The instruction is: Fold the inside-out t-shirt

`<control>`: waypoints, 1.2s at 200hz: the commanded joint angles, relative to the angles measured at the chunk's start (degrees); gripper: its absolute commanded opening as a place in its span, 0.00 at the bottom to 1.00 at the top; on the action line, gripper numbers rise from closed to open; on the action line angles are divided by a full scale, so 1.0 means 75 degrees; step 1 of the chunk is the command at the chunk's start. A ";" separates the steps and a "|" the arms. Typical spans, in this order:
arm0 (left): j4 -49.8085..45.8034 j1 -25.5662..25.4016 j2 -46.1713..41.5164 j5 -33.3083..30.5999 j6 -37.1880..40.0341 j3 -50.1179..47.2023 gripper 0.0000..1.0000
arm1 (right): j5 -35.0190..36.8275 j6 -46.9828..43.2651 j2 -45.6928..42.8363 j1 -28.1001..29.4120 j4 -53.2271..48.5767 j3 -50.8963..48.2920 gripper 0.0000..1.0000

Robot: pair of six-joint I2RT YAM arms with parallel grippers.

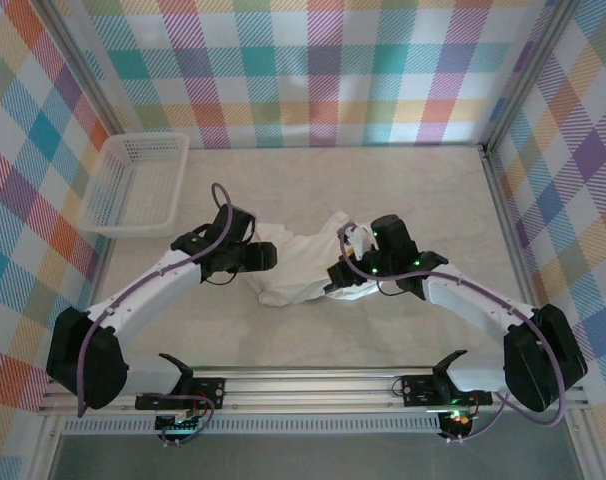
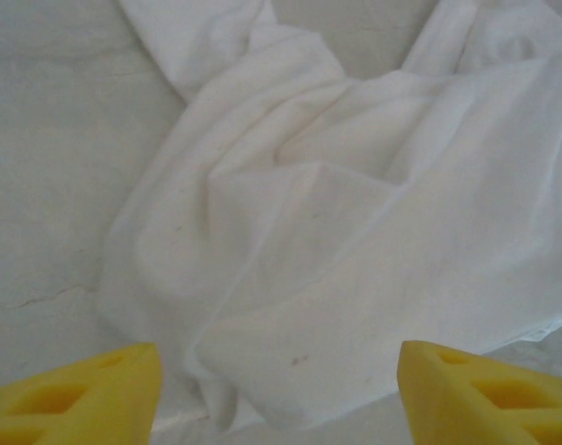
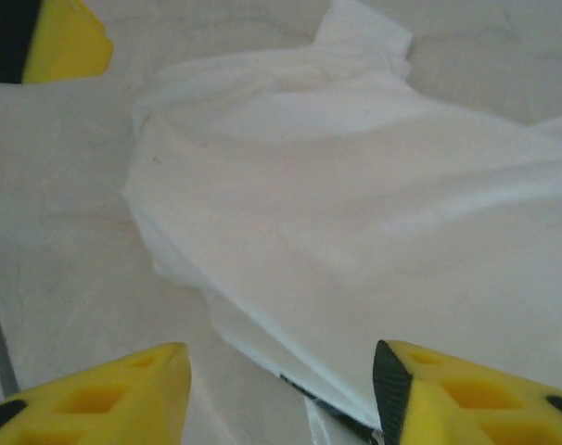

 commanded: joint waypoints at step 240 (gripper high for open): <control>0.3077 0.0877 0.2413 0.3775 -0.0671 -0.0037 0.29 | -0.1661 0.1162 0.1261 -0.0750 0.0773 0.1563 0.00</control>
